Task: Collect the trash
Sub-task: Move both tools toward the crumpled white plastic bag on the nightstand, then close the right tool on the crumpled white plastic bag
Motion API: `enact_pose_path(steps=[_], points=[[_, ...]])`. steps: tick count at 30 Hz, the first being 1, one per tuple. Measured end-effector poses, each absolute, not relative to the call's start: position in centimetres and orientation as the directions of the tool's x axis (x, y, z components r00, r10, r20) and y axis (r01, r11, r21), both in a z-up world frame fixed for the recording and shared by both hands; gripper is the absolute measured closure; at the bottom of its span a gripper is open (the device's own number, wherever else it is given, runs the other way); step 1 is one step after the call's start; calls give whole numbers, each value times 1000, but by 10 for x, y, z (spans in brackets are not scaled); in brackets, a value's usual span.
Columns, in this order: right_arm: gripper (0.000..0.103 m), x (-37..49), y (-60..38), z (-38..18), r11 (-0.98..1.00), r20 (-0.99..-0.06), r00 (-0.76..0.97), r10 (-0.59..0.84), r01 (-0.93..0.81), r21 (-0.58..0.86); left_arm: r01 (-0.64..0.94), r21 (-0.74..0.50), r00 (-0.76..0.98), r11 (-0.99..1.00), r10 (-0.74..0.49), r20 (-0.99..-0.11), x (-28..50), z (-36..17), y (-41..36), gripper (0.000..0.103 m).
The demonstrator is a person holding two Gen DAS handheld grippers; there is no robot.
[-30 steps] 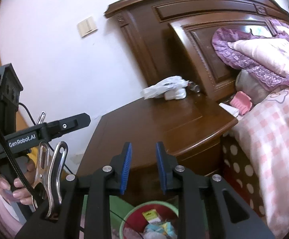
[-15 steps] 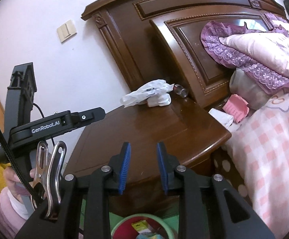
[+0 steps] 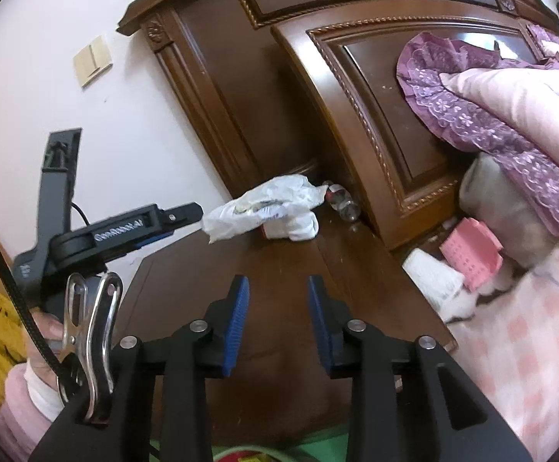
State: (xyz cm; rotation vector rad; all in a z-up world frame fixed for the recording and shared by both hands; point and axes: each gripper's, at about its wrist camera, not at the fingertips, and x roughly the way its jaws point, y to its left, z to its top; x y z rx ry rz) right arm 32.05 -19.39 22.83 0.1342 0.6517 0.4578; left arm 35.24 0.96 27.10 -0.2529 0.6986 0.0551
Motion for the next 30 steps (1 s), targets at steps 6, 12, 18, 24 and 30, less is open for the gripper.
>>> enact_pose_path(steps=[6,12,18,24,30], points=[[65,363,-182,233,895,-550,708,444,-376,238,-144,-266,751,953,-69,-657,378,253,30,39],[57,409,-161,231,892,-577,684,447,-391,228,-120,-337,770,934,-126,-625,385,240,42,33],[52,442,-141,220,897,-599,674,433,-386,215,-122,-362,773,924,-140,-619,394,221,48,32],[41,471,-124,215,905,-594,686,420,-367,217,-107,-433,763,895,-205,-613,396,210,52,32],[40,496,-110,204,922,-636,672,380,-334,197,-133,-466,756,875,-214,-618,399,205,60,32]])
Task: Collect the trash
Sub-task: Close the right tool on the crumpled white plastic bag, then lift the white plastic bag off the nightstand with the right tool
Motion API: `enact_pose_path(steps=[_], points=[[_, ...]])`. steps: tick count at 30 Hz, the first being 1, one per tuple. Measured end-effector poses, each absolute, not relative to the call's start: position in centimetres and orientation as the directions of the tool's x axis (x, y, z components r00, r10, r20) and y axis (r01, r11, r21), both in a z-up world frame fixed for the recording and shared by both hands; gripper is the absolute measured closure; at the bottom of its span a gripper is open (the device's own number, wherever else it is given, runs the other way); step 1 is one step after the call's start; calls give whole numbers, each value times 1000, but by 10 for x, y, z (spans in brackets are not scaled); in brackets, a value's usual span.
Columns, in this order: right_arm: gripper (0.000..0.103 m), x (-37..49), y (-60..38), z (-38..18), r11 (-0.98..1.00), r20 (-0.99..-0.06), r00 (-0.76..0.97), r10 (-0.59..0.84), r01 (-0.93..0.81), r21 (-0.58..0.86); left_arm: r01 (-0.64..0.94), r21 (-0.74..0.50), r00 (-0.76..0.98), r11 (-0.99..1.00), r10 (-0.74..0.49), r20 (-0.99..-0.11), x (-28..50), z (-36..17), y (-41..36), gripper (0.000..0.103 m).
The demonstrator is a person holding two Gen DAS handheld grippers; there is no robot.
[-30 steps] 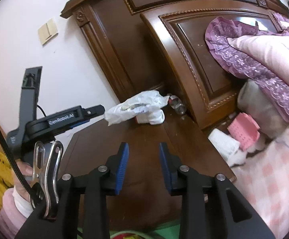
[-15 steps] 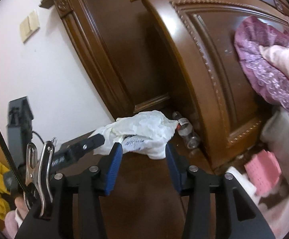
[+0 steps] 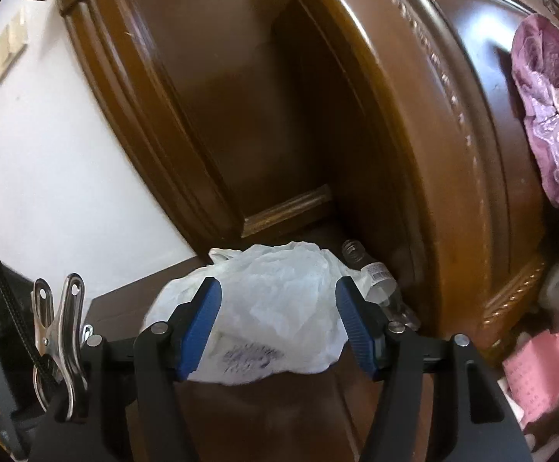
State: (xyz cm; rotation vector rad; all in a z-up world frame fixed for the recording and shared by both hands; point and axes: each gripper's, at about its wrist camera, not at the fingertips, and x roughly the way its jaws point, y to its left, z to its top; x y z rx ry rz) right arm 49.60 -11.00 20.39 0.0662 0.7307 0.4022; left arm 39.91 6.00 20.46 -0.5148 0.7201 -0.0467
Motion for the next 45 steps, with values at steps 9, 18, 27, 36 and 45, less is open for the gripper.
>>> enact_pose_path(steps=[9,18,27,36,45], points=[[40,511,-105,186,928,-672,645,362,-321,192,-157,-523,761,838,-235,-604,398,200,74,32],[78,508,-109,176,911,-655,637,406,-336,239,-154,-606,746,781,-310,-590,403,192,82,35],[90,497,-108,185,897,-614,658,436,-368,243,-139,-590,741,796,-311,-595,400,196,78,78],[92,468,-104,205,868,-576,657,487,-437,237,-120,-496,759,860,-243,-605,374,220,55,85],[92,421,-96,221,833,-555,637,535,-506,223,-98,-440,778,893,-207,-594,330,242,41,85]])
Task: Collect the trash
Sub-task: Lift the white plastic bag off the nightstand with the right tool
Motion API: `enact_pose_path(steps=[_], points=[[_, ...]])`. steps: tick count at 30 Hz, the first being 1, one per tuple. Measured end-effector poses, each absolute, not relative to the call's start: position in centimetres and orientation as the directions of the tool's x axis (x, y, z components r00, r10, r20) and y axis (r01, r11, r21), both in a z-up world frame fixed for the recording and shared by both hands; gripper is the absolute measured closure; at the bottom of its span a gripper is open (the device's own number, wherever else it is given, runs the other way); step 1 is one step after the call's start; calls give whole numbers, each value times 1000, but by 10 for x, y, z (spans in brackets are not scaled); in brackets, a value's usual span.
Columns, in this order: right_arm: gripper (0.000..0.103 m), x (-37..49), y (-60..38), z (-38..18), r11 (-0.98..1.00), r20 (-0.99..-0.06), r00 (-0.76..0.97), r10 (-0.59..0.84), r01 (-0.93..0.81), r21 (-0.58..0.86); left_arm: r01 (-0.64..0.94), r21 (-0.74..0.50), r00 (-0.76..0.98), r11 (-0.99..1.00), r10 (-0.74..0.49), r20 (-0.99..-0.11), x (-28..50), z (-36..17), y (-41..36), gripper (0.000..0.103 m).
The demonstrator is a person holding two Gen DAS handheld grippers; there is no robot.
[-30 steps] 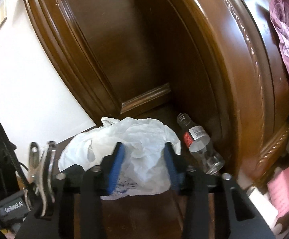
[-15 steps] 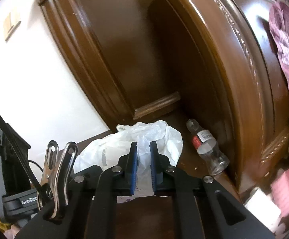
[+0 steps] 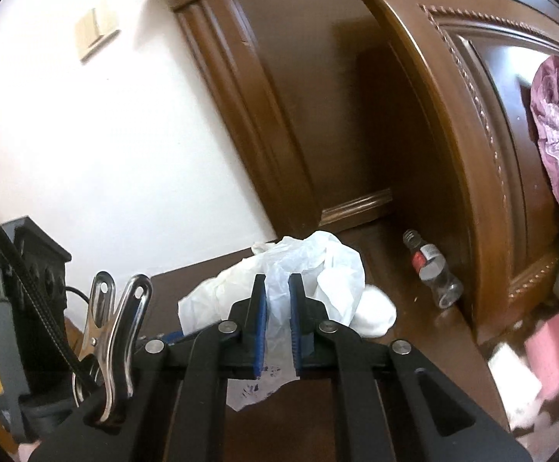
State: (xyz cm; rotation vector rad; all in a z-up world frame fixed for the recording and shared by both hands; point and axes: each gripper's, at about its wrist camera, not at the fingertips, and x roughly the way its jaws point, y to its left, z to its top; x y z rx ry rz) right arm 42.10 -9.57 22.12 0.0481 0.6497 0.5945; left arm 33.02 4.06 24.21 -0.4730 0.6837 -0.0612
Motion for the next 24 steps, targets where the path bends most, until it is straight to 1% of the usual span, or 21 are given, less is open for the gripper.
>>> enact_pose_path(steps=[3,6,10,14,18,21,24], points=[[92,406,-96,222,822,-563,613,554,-511,252,-106,-436,774,894,-201,-600,309,248,43,85],[92,388,-95,219,814,-578,592,562,-521,258,-129,-410,747,903,-183,-639,294,252,40,85],[92,362,-94,211,808,-596,569,566,-527,264,-142,-372,741,917,-151,-654,271,259,34,85],[92,345,-95,201,801,-607,546,577,-522,293,-154,-377,734,913,-149,-662,252,260,35,85],[92,333,-95,189,815,-644,531,551,-507,280,-183,-366,706,912,-137,-695,242,249,37,84],[92,326,-95,178,826,-672,519,528,-498,264,-202,-373,670,905,-150,-727,239,233,41,84],[92,320,-92,172,838,-694,522,496,-499,224,-235,-369,647,899,-139,-750,237,221,47,83]])
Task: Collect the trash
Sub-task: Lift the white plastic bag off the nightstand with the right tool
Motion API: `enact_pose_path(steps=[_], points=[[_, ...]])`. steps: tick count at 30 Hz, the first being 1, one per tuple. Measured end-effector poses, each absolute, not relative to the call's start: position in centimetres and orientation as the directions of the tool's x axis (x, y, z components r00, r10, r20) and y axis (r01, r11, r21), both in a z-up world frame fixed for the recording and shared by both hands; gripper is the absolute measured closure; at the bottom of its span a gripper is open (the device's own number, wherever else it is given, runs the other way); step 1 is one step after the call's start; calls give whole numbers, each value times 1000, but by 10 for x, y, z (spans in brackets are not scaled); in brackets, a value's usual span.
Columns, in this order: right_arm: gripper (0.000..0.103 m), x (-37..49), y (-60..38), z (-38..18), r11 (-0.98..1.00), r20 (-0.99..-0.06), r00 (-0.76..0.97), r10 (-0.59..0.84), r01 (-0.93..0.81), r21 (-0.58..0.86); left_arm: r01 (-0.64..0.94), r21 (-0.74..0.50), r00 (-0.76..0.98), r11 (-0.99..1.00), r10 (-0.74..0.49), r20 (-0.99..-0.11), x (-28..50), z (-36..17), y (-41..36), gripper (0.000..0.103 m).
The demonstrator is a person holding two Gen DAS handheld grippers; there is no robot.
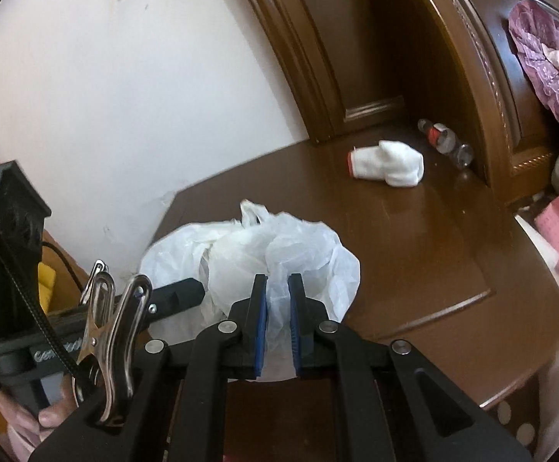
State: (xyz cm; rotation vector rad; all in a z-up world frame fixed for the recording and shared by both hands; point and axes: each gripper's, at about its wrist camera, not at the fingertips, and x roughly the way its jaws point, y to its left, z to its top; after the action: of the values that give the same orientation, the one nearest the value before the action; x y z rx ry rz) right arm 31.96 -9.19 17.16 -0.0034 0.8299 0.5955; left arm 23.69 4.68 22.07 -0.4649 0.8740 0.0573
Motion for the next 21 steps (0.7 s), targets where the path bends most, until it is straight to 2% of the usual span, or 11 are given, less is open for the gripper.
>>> enact_pose_path(steps=[2,4,6,8,12,14,15,21], points=[[92,313,-88,167,849,-709,532,463,-497,181,-249,-377,641,892,-140,-755,237,216,51,78],[89,309,-86,164,848,-712,533,457,-503,168,-259,-385,646,886,-137,-751,236,215,56,62],[80,302,-86,162,847,-704,537,465,-500,178,-265,-379,654,886,-124,-747,234,216,58,52],[72,295,-87,162,848,-683,552,479,-491,197,-265,-374,658,889,-116,-744,233,217,59,50],[62,288,-95,169,857,-608,618,499,-455,241,-260,-393,673,882,-126,-729,232,217,64,45],[49,285,-104,172,873,-558,673,485,-410,264,-258,-398,686,880,-123,-717,232,215,67,41],[46,288,-105,172,879,-556,682,475,-399,261,-262,-397,686,880,-119,-718,233,214,66,40],[43,307,-107,165,899,-575,691,439,-346,269,-252,-382,676,889,-121,-727,240,203,66,38]])
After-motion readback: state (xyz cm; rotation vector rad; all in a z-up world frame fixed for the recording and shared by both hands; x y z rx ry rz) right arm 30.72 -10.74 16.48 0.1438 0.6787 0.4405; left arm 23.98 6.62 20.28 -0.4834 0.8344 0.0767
